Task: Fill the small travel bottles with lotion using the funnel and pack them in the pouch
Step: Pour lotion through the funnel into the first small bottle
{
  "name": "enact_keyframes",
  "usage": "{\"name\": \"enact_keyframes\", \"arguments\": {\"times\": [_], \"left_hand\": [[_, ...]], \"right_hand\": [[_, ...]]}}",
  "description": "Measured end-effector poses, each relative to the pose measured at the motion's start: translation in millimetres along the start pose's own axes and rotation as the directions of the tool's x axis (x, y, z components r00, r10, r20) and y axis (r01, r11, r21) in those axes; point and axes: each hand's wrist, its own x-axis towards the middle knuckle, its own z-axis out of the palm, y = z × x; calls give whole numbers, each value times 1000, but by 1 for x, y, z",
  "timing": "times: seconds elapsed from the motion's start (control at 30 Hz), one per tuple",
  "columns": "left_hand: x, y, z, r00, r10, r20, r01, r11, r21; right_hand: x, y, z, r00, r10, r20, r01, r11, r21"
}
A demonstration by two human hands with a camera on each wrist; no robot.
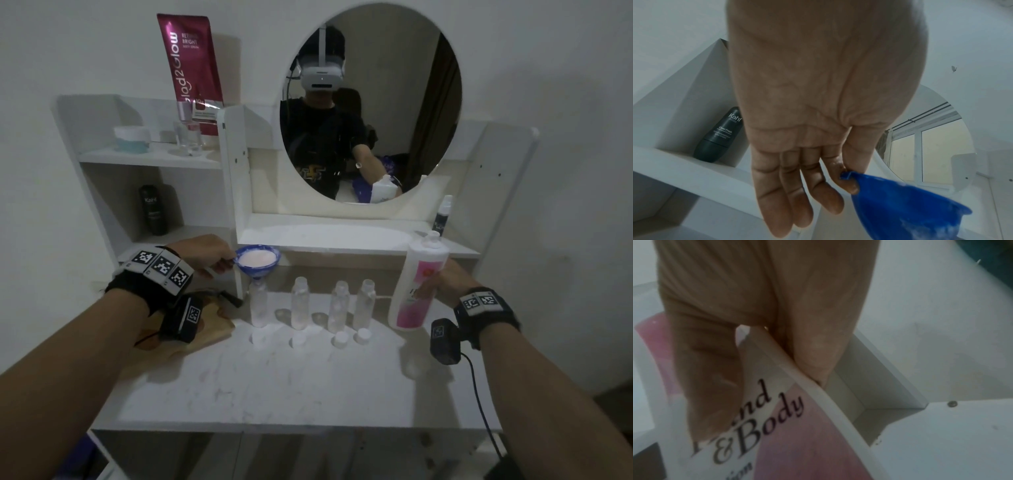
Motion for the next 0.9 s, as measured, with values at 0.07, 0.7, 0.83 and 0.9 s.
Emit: {"name": "enact_keyframes", "arguments": {"times": [0.07, 0.7, 0.83, 0.9], "left_hand": [[1, 0, 0, 1000, -6, -3, 6, 1000, -12], [4, 2, 1, 999, -35, -19, 35, 999, -7], [4, 1, 1, 999, -48, -20, 48, 998, -28], [4, 1, 1, 999, -43, -18, 43, 999, -33]], "right_hand": [[0, 1, 0, 1000, 15, 1, -15, 1000, 16], [-22, 13, 29, 694, -278, -664, 372, 928, 0], [-52, -19, 68, 710, -474, -521, 473, 869, -146], [-63, -32, 94, 671, -563, -482, 523, 820, -231]]}}
